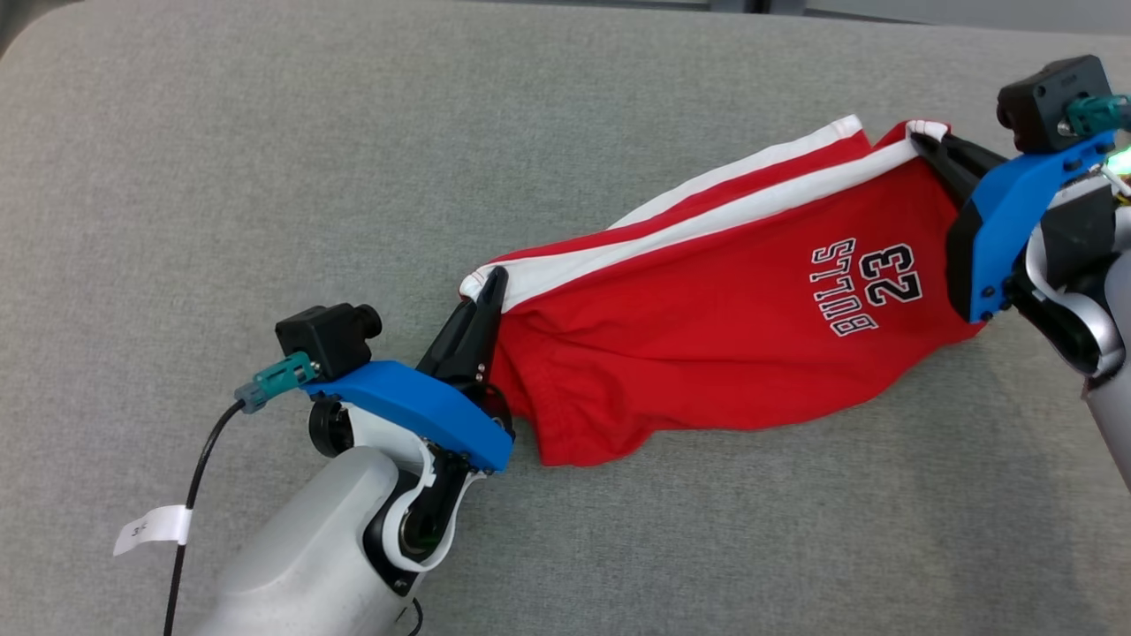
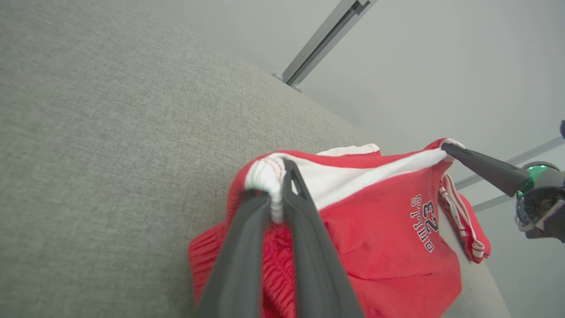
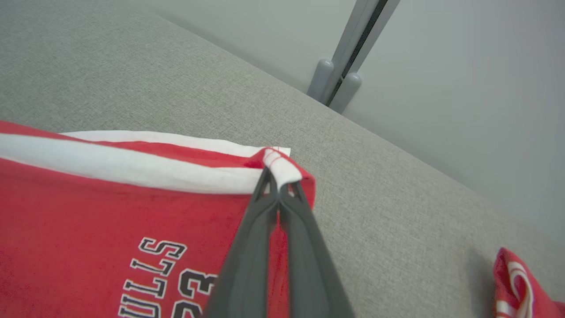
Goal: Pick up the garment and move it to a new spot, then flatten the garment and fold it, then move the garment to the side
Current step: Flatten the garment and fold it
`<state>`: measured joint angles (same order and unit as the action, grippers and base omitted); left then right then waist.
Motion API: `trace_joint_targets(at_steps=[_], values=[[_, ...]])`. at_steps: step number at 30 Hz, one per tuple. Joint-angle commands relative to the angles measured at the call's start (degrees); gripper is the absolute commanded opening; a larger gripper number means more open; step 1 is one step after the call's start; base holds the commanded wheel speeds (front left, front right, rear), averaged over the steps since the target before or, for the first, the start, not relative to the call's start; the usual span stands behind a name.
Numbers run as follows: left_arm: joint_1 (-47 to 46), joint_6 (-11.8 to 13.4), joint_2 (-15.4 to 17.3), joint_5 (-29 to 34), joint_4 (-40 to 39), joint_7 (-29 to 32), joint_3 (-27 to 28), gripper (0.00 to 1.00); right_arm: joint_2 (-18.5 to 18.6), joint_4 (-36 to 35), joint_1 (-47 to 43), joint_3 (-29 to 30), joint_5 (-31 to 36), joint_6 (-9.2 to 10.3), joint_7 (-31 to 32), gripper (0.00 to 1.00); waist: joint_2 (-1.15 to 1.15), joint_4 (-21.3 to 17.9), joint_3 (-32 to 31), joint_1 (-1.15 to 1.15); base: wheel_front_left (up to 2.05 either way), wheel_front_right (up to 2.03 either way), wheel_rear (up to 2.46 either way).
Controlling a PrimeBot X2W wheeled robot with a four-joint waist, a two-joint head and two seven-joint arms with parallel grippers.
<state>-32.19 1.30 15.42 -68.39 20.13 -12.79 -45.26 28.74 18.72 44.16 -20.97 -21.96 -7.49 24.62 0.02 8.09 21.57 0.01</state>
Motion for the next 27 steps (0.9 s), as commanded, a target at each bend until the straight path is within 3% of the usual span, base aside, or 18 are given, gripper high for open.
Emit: trace_joint_targets(at_steps=[1, 9, 10, 11, 12, 13, 21, 27], values=[[-1.06, 0.15, -0.12, 0.54, 0.54, -0.41, 0.18, 0.00, -0.45, 0.76, 1.33, -0.30, -0.24, -0.01, -0.61, 0.00, -0.02, 0.78, 0.78, -0.01, 0.00, 0.00, 0.00], [-2.92, -0.13, -3.68, 0.29, 4.94, 0.11, -0.61, 0.00, -1.56, 10.65, 5.46, -2.90, -1.63, -0.01, -5.34, 0.00, -0.02, 3.19, 1.42, -0.01, 0.00, 0.00, 0.00], [-3.05, -0.30, -4.01, 0.15, 5.33, 0.26, -0.75, 0.17, -1.72, 11.58, 6.00, -3.30, -1.83, -0.01, -5.88, 0.08, -0.02, 3.31, 1.44, -0.01, 0.00, 0.00, 0.00], [-3.22, -0.42, -4.25, -0.03, 5.70, 0.41, -0.79, 0.29, -1.99, 12.45, 6.44, -3.63, -2.03, -0.01, -6.39, 0.45, -0.02, 3.43, 1.42, -0.01, 0.00, 0.00, 0.00], [-3.37, -0.54, -4.47, -0.19, 6.17, 0.50, -0.71, 0.85, -2.34, 13.37, 6.67, -3.84, -2.52, -0.01, -6.85, 1.00, -0.02, 3.53, 1.38, -0.01, 0.00, 0.00, 0.00], [-3.55, -0.63, -4.65, -0.22, 6.62, 0.58, -0.74, 1.00, -2.44, 14.29, 6.91, -3.99, -2.61, -0.01, -7.41, 1.00, -0.02, 3.61, 1.31, -0.01, 0.00, 0.00, 0.00], [-1.87, -1.95, -5.21, -0.96, 9.65, -0.08, -0.22, 1.00, -3.82, 19.34, 6.80, -6.01, -4.45, -0.01, -12.81, 1.00, -0.02, 3.71, -1.66, -0.01, 0.00, 0.00, 0.00], [1.69, -2.82, -3.48, 0.03, 10.79, -1.18, -0.03, 1.00, -3.87, 20.93, 3.27, -6.86, -7.65, -0.01, -15.75, 1.00, -0.02, 3.08, -6.33, -0.01, 0.00, 0.00, 0.00]])
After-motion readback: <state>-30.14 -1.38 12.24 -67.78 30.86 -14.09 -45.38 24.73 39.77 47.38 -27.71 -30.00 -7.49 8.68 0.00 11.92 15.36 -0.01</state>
